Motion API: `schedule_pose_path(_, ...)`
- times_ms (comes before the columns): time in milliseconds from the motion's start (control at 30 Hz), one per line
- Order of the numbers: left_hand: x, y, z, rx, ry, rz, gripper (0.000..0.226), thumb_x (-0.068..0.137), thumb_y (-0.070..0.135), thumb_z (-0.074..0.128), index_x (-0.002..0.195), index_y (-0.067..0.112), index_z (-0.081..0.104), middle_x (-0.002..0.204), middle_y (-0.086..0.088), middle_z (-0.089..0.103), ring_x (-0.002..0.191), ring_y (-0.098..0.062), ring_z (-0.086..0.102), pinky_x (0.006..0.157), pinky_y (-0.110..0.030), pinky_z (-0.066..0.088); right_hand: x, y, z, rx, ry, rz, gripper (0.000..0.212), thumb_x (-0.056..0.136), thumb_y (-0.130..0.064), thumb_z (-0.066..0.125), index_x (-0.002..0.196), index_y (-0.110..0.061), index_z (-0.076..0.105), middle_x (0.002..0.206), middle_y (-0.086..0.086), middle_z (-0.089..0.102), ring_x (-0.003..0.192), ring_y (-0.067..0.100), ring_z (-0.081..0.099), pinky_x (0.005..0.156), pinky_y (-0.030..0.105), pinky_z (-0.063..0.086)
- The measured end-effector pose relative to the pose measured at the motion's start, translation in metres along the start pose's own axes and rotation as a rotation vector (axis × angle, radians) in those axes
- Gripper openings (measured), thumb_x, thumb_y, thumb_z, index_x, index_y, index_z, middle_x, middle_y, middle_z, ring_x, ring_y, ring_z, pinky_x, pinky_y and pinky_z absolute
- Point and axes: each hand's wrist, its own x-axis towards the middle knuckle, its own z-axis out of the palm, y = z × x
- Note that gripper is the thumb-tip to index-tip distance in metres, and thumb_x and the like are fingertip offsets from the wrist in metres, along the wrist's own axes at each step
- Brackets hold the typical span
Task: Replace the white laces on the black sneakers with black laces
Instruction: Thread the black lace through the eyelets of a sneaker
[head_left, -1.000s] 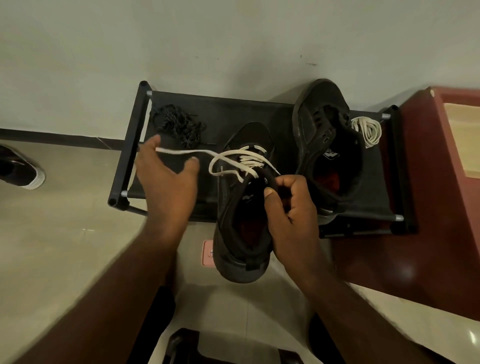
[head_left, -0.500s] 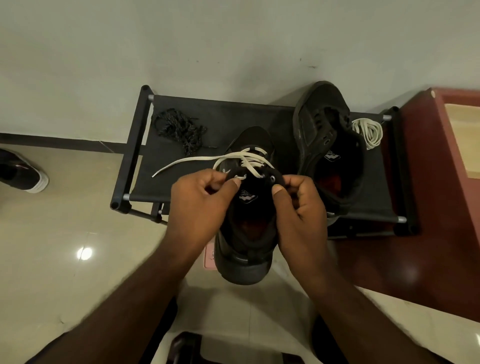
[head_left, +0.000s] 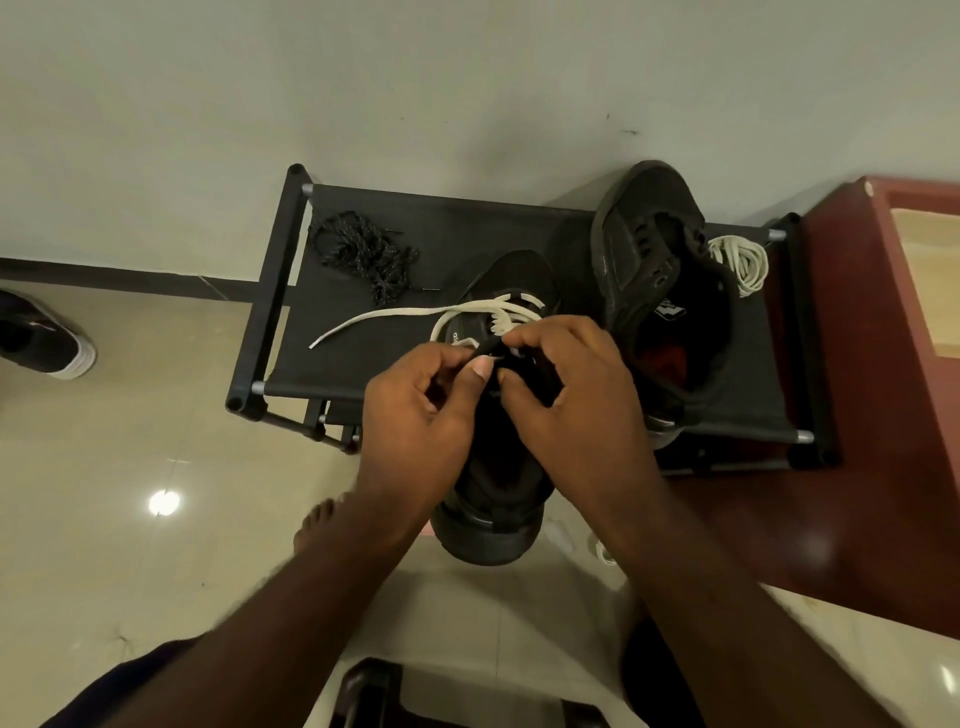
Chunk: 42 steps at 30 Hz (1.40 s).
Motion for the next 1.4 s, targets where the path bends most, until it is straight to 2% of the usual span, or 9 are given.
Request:
schedule_pose_path(233, 0.002, -0.004, 0.004, 0.025, 0.013, 0.077, 0.011, 0.092, 0.025, 0.059, 0.088, 0.019, 0.068, 0.073, 0.001, 0.067, 0.069, -0.023, 0.063, 0.064, -0.048, 0.053, -0.002, 0.001, 0.005, -0.101, 0.083, -0.082, 0.019, 0.083, -0.025, 0.069, 0.101, -0.017, 0.071, 0.117, -0.001, 0.059, 0.108, 0.019, 0.055, 0.081, 0.026, 0.045)
schedule_pose_path(400, 0.004, -0.007, 0.002, 0.097, -0.004, 0.18, 0.014, 0.093, 0.022, 0.059, 0.089, 0.012, 0.067, 0.071, 0.001, 0.064, 0.063, -0.02, 0.06, 0.058, -0.044, 0.051, -0.001, 0.003, 0.008, -0.101, 0.02, -0.078, 0.011, 0.086, -0.022, 0.068, 0.096, -0.017, 0.07, 0.119, 0.0, 0.06, 0.109, 0.018, 0.051, 0.081, 0.032, 0.049)
schedule_pose_path(567, 0.005, -0.008, 0.004, 0.076, 0.012, 0.159, 0.015, 0.092, 0.021, 0.059, 0.089, 0.01, 0.067, 0.071, 0.001, 0.066, 0.064, -0.019, 0.061, 0.059, -0.043, 0.052, 0.0, 0.004, 0.006, -0.099, -0.082, -0.072, 0.01, 0.086, -0.024, 0.066, 0.093, -0.017, 0.066, 0.13, 0.004, 0.054, 0.117, 0.024, 0.048, 0.086, 0.049, 0.052)
schedule_pose_path(667, 0.004, -0.007, 0.005, 0.066, 0.023, 0.149, 0.015, 0.092, 0.022, 0.058, 0.087, 0.011, 0.066, 0.069, 0.002, 0.064, 0.063, -0.018, 0.06, 0.057, -0.037, 0.051, -0.002, 0.005, 0.007, -0.096, -0.069, -0.07, 0.009, 0.088, -0.022, 0.065, 0.094, -0.016, 0.066, 0.136, 0.007, 0.051, 0.123, 0.027, 0.048, 0.091, 0.052, 0.05)
schedule_pose_path(900, 0.002, -0.005, 0.007, -0.018, 0.063, 0.095, 0.008, 0.09, 0.023, 0.061, 0.088, 0.019, 0.067, 0.066, 0.011, 0.063, 0.057, -0.005, 0.055, 0.054, -0.022, 0.047, -0.002, 0.004, 0.011, -0.026, 0.07, -0.103, 0.015, 0.086, -0.021, 0.066, 0.097, -0.013, 0.071, 0.129, 0.007, 0.056, 0.116, 0.024, 0.057, 0.087, 0.04, 0.054)
schedule_pose_path(1100, 0.003, -0.005, 0.003, -0.01, 0.026, 0.137, 0.005, 0.091, 0.017, 0.062, 0.089, 0.017, 0.067, 0.071, 0.011, 0.066, 0.063, -0.007, 0.062, 0.059, -0.017, 0.048, 0.002, 0.005, 0.012, -0.02, 0.031, -0.092, 0.018, 0.085, -0.031, 0.058, 0.087, -0.016, 0.067, 0.13, 0.002, 0.054, 0.114, 0.019, 0.056, 0.087, 0.039, 0.053)
schedule_pose_path(1167, 0.002, -0.004, 0.004, -0.035, 0.045, 0.102, 0.007, 0.092, 0.016, 0.062, 0.087, 0.02, 0.066, 0.07, 0.011, 0.065, 0.062, -0.005, 0.06, 0.058, -0.017, 0.048, 0.006, 0.008, 0.01, 0.094, 0.014, -0.037, 0.012, 0.08, -0.026, 0.062, 0.082, -0.015, 0.066, 0.128, -0.002, 0.052, 0.121, 0.007, 0.051, 0.094, 0.024, 0.047)
schedule_pose_path(1267, 0.003, -0.003, 0.006, -0.077, 0.065, 0.062, 0.008, 0.09, 0.02, 0.061, 0.084, 0.022, 0.066, 0.067, 0.007, 0.064, 0.06, -0.005, 0.055, 0.056, -0.021, 0.047, 0.01, 0.011, 0.009, 0.223, -0.003, 0.026, 0.006, 0.075, -0.02, 0.065, 0.076, -0.014, 0.064, 0.122, -0.007, 0.05, 0.121, -0.008, 0.044, 0.09, 0.002, 0.035)
schedule_pose_path(1400, 0.003, -0.002, 0.006, -0.093, 0.047, 0.048, 0.015, 0.094, 0.008, 0.063, 0.084, 0.019, 0.065, 0.068, 0.013, 0.065, 0.062, -0.001, 0.059, 0.059, -0.015, 0.047, 0.008, 0.011, 0.012, 0.18, 0.023, -0.032, 0.015, 0.078, -0.029, 0.065, 0.087, -0.017, 0.064, 0.129, -0.003, 0.05, 0.123, 0.001, 0.048, 0.095, 0.015, 0.043)
